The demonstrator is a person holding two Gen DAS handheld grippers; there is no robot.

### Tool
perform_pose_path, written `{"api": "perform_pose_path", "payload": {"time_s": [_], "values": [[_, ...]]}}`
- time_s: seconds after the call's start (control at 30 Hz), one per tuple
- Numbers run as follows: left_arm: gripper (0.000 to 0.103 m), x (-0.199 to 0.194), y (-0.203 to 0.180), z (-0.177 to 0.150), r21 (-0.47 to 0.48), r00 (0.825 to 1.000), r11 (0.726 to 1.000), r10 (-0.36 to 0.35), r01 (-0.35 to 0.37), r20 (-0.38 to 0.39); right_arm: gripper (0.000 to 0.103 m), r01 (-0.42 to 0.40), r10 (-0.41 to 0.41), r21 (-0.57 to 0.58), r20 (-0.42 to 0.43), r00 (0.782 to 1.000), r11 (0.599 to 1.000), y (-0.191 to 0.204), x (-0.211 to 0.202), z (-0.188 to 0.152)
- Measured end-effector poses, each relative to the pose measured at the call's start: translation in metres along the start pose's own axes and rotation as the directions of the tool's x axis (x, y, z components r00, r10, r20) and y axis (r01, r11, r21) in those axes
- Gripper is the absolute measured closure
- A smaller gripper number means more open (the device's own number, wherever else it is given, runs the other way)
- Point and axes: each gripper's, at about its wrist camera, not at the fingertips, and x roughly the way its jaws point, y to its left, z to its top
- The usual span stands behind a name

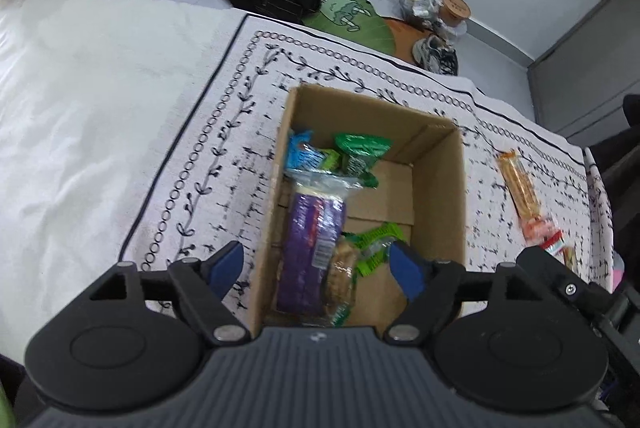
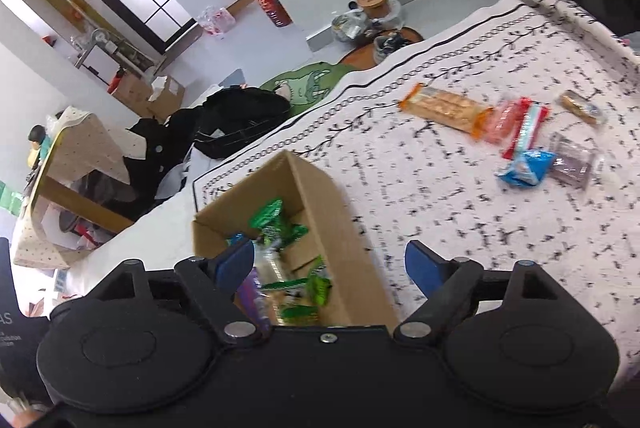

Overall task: Organize snacks
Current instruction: 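Carry both packs into the cardboard box and open both tools, then move both tools back over the remaining snacks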

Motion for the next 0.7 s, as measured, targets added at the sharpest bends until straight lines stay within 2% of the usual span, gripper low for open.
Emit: {"api": "perform_pose_path", "payload": {"time_s": [0.13,0.37,0.43,0.7], "values": [[0.017,0.000,-0.012,-0.007,0.023,1.000,1.000,-0.003,0.002,0.004,0.013,0.018,-0.018,0.003,0.018,1.000,1.000,-0.017,-0.011,-0.002],[0.001,-0.003,-0.032,-0.020,0.057,0.999,0.998,-0.020,0.018,0.037,0.005,0.037,-0.039,0.029,0.047,0.998,0.999,-0.048,-0.024,-0.001],[0.000,-0.003,-0.039,-0.024,0.068,0.998,0.997,-0.030,0.027,0.047,0.001,0.045,-0.047,0.039,0.063,0.997,0.998,-0.057,-0.028,-0.001],[0.000,-0.007,-0.068,-0.038,0.105,0.995,0.993,-0.067,0.060,0.071,0.000,0.049,-0.057,0.076,0.103,0.993,0.996,-0.094,-0.045,0.002]]}}
